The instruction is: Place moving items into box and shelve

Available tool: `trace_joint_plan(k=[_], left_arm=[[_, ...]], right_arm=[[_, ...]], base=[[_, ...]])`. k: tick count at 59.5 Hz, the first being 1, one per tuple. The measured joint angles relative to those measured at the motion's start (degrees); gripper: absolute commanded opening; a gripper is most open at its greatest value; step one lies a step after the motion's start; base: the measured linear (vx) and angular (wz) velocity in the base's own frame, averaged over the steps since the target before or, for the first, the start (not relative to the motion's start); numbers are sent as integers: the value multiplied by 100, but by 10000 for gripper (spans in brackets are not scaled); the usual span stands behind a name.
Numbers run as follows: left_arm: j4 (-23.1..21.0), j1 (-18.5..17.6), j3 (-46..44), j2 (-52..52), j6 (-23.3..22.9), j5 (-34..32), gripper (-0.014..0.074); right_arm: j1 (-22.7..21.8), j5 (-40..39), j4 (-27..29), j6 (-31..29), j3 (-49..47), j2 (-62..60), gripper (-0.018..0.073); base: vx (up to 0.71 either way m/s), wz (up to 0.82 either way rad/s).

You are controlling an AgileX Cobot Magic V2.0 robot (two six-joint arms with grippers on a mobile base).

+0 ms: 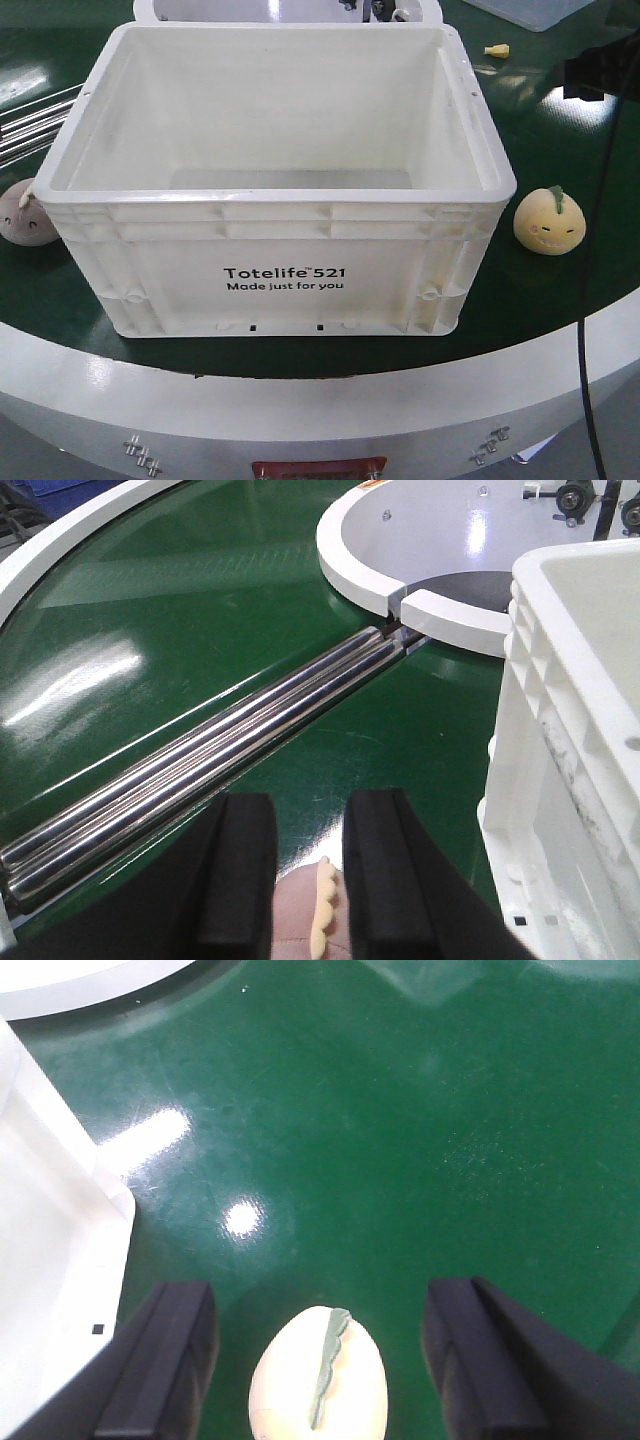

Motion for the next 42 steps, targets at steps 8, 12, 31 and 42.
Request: trace_joint_plan(k=[8,12,31,42], left_arm=[[0,0,0,0,0,0,317],[0,0,0,0,0,0,317],[0,0,0,0,0,0,317],[0,0,0,0,0,0,317]], right_arm=[[0,-17,0,0,0,0,487],[0,-31,0,0,0,0,487],[0,-190,0,0,0,0,487],[0,-310,0,0,0,0,487]], base=[[0,0],[0,0],[0,0],[0,0]])
